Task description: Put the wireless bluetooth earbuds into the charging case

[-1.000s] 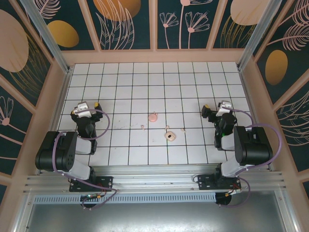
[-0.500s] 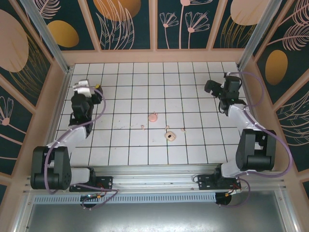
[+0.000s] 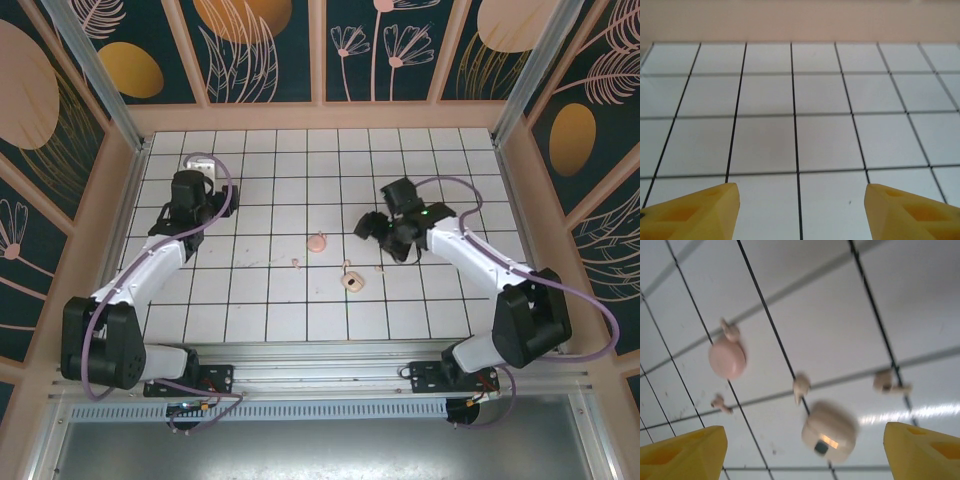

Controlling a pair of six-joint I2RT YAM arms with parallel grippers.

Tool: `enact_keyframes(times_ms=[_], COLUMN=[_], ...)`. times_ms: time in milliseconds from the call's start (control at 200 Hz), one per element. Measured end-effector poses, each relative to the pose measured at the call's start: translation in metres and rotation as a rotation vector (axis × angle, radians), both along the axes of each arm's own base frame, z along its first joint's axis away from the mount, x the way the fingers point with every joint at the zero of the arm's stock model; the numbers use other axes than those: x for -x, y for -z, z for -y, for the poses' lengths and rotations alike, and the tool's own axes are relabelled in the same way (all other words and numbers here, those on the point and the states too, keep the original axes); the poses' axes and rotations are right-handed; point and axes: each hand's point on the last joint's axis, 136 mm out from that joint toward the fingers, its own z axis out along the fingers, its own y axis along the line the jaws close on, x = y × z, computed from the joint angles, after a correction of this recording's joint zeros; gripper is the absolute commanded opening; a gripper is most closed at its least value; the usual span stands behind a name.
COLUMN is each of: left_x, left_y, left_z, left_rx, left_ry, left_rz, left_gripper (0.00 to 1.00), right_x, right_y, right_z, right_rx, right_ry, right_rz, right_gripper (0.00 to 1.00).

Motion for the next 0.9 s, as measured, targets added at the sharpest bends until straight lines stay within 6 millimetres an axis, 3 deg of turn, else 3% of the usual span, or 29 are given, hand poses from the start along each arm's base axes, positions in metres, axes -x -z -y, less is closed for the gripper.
enact_keyframes(times_ms=[165,300,701,901], left_x=[0.007,0.010,0.014,0.017], left_y=[0.017,0.025,0.038,0.043], left_z=[-0.001,-0.002,-0.001,-0.002], left_rx=[-0.010,-0.017,-0.025,-0.028], left_ry=[-0.001,0.000,0.009,0.009], left_rz=[-0.074,-0.108,-0.144,-0.156], left_gripper=[0.68,0.69,0.70,0.70], right_x=[0.044,0.060,0.043,0.045], right_y=[0.034,0.056,0.076,0.085], right_z=[-0.026,-0.031,-0.048,-0.047], right_rx=[0.052,0.096,0.156,0.193], right_ry=[0.039,0.100,0.147,0.143], right_rz=[-0.200,-0.305,-0.394,-0.430], right_gripper=[0.77,0.75,0.75,0.75])
